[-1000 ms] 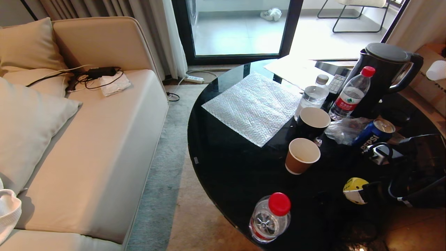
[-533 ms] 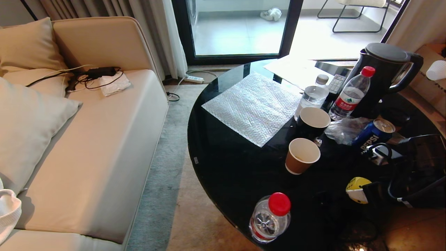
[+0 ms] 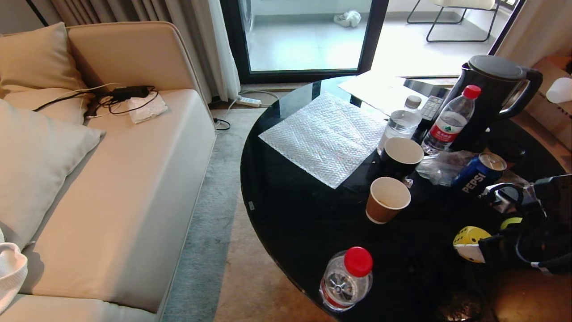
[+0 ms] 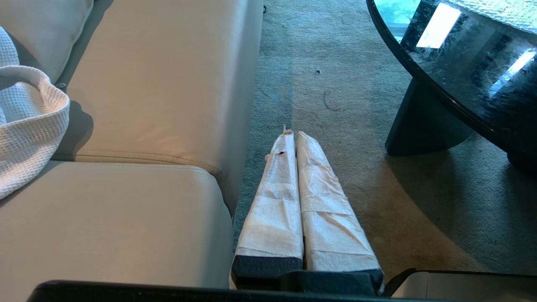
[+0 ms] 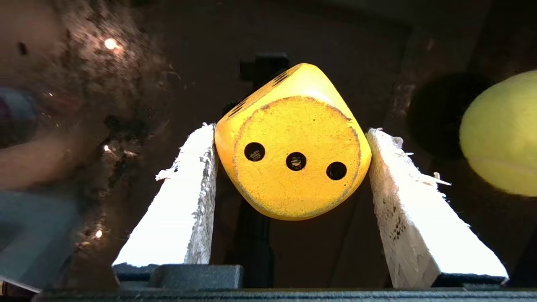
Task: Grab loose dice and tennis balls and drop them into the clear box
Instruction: Pick up toys out of the box
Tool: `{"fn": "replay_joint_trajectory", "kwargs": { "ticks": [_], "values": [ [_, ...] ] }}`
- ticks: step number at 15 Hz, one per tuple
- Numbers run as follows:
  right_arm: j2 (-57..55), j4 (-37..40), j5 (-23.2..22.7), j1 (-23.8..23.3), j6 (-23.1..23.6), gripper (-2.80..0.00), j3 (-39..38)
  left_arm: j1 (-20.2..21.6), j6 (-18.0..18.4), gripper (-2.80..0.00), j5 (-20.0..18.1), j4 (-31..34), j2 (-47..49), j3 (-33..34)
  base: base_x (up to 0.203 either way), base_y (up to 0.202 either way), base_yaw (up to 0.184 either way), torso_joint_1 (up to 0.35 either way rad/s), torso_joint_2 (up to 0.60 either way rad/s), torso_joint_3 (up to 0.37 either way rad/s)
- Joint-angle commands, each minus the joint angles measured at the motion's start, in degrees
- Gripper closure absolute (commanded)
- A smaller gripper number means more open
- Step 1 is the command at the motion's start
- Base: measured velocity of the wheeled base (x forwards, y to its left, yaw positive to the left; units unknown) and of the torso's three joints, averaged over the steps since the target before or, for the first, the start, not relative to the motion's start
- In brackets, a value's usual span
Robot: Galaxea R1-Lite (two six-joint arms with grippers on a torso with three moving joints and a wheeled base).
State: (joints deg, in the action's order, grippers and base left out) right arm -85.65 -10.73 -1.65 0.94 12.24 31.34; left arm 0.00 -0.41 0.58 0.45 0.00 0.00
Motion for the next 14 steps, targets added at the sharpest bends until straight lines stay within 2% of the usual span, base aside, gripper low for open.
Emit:
{"fn": "replay_joint_trajectory", "kwargs": {
  "ticks": [1, 7, 10, 14],
  "values": [
    [3.20, 0.14, 0.01, 0.03, 0.03, 0.00, -0.59, 0.00, -0.02, 0.00, 0.03, -0.01, 0.00, 0.00, 0.000, 0.000, 0.000, 0.000, 0.00, 0.000],
    [14.94, 1.00, 0.27, -0.09, -1.32, 0.00, -4.05, 0.00, -0.02, 0.00, 0.03, -0.01, 0.00, 0.09, 0.000, 0.000, 0.000, 0.000, 0.00, 0.000],
    [27.55, 6.70, 2.05, -0.13, -4.44, 0.00, -6.06, 0.00, -0.02, 0.00, 0.03, -0.01, 0.00, 0.00, 0.000, 0.000, 0.000, 0.000, 0.00, 0.000],
    [31.32, 11.57, 3.41, -0.06, -6.89, 0.00, -8.07, 0.00, -0.02, 0.00, 0.03, -0.01, 0.00, 0.09, 0.000, 0.000, 0.000, 0.000, 0.00, 0.000]
  ]
}}
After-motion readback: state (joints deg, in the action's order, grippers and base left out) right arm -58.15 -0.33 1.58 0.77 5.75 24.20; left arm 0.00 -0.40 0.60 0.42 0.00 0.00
